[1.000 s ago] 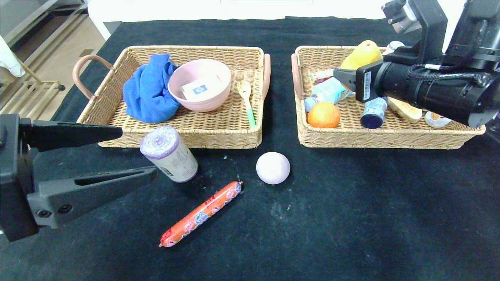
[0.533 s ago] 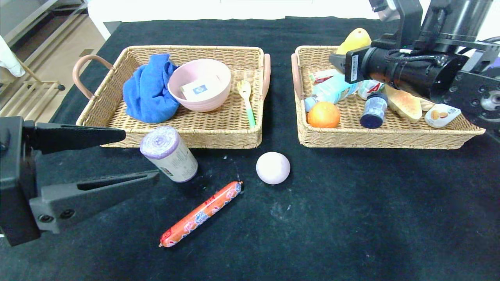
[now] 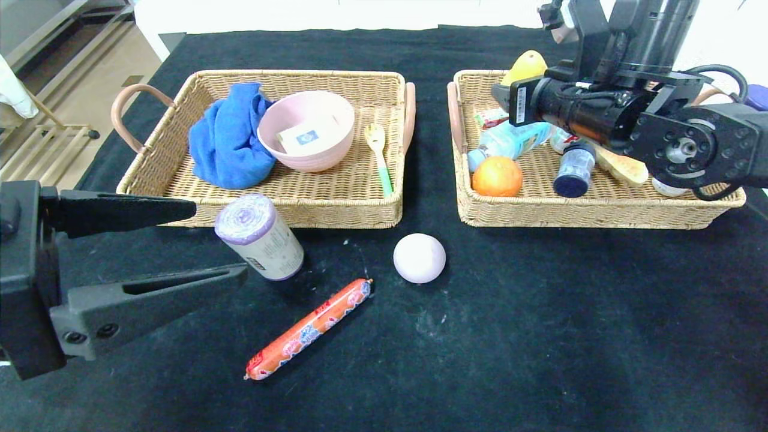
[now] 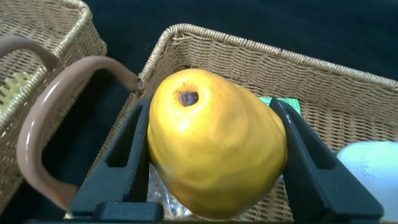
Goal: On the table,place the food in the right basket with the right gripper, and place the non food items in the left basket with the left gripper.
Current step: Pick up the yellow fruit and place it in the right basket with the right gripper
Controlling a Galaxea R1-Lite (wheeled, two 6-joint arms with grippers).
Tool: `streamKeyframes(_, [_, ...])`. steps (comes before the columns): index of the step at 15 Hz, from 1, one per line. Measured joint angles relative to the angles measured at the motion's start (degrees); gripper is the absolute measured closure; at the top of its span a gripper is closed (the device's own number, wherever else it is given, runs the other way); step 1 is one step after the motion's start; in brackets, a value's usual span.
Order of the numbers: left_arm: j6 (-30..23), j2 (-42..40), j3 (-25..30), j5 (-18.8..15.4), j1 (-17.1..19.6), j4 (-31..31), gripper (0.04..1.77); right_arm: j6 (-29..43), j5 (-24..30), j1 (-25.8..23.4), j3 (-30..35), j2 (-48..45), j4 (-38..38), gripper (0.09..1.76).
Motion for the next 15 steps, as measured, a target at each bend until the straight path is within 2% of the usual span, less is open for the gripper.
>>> streamKeyframes(4, [0.0, -0.1, 0.0, 0.0, 0.0, -0.1, 0.09, 0.3, 0.0, 0.2, -2.8, 1.7, 2.1, 0.63])
streamKeyframes(10, [0.0, -0.1, 0.0, 0.0, 0.0, -0.1, 0.09, 0.2, 0.0, 0.3, -3.1, 2.1, 2.5, 0.64])
streamKeyframes(15, [0.0, -0.2, 0.0, 0.0, 0.0, -0.1, 0.09, 0.3, -0.1, 0.5, -3.0, 2.1, 2.4, 0.41])
